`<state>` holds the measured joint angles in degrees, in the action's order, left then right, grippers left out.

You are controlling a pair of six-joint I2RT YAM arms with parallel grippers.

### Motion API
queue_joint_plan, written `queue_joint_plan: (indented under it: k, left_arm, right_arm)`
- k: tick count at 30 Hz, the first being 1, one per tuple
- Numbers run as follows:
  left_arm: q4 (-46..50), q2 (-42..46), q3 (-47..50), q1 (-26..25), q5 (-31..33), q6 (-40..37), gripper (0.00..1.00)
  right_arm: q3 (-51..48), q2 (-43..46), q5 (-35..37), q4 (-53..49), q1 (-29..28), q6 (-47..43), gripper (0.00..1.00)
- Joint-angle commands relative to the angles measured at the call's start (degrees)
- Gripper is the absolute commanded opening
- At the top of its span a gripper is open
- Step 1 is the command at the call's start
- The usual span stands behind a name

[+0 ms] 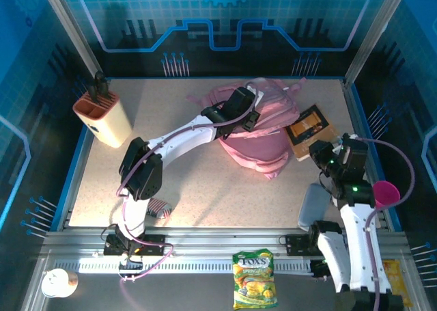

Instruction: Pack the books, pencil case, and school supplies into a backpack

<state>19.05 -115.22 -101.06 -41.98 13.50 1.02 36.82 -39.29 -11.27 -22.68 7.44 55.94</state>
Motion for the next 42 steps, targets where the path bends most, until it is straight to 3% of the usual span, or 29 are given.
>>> queue_joint_plan:
  k: [1, 7, 14, 26, 32, 36, 42]
  left_arm:
    - [-4.62, 5.03, -3.17, 0.48, -4.19, 2.17, 0.0]
    - [-5.14, 7.47, -2.95, 0.46, -6.2, 3.27, 0.0]
    - [-6.12, 9.44, -1.91, 0.44, -6.16, 4.53, 0.0]
    - [-6.14, 9.97, -1.28, 0.71, -6.2, 5.66, 0.0]
    - [-7.1, 10.68, 0.02, 1.35, -6.59, 6.84, 0.0]
    - [-7.46, 11.44, 0.86, 1.47, -7.73, 7.03, 0.0]
    - [-7.45, 11.69, 1.79, 1.65, -7.52, 6.9, 0.0]
  right_arm:
    - [-3.28, -3.22, -9.88, 23.07, -2.14, 10.65, 0.0]
    - [-5.22, -10.94, -5.05, 33.5, -10.4, 13.85, 0.0]
    - [-7.58, -18.38, 3.35, 40.93, -16.19, 16.58, 0.0]
    - [-5.3, -36.29, 8.2, 53.62, -21.69, 18.7, 0.0]
    - [-2.04, -47.57, 9.32, 57.89, -22.47, 22.22, 0.01]
    - [1.51, -52.74, 8.59, 57.69, -22.75, 20.0, 0.05]
    - [4.65, -59.08, 3.9, 61.7, -23.09, 20.53, 0.19]
